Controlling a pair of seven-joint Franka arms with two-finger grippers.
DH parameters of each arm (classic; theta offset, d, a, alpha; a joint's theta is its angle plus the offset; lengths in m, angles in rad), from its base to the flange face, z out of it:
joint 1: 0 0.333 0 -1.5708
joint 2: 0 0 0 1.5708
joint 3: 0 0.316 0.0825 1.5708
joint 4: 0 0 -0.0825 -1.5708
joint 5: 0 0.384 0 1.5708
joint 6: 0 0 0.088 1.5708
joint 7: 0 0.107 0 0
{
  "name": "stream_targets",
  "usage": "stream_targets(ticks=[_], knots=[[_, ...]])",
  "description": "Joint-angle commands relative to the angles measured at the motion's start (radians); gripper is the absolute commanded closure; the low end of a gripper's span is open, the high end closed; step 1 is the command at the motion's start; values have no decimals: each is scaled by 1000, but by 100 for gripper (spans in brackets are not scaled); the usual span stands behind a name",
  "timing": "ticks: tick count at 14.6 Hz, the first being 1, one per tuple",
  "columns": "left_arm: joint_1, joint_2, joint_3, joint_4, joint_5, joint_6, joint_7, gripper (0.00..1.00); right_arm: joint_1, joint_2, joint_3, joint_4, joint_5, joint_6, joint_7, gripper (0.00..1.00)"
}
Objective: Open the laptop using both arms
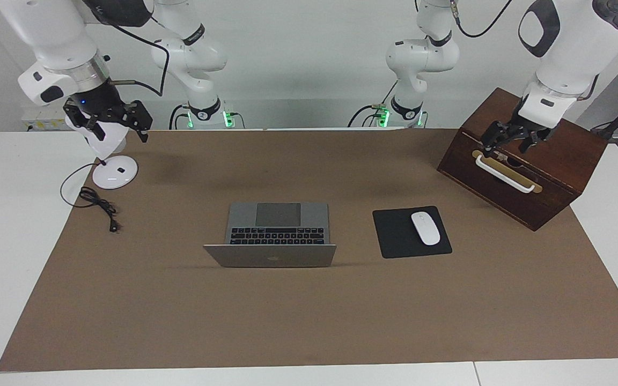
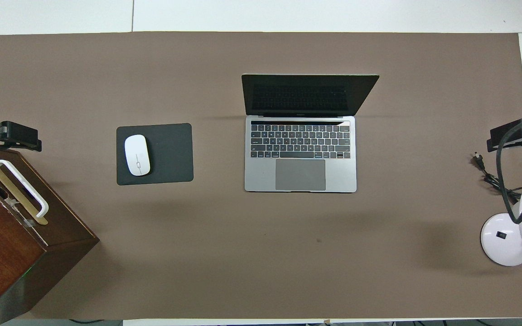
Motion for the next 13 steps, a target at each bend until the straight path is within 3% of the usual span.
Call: stream_targets(ticks=[1,13], knots=[[19,-11,-13,7,-8,22,47,0,-25,-3,24,-5,-9,-12,7,0],[16,-8,-10,27,-11,52,52,0,-25,-1,23,-4,-7,-12,7,0]])
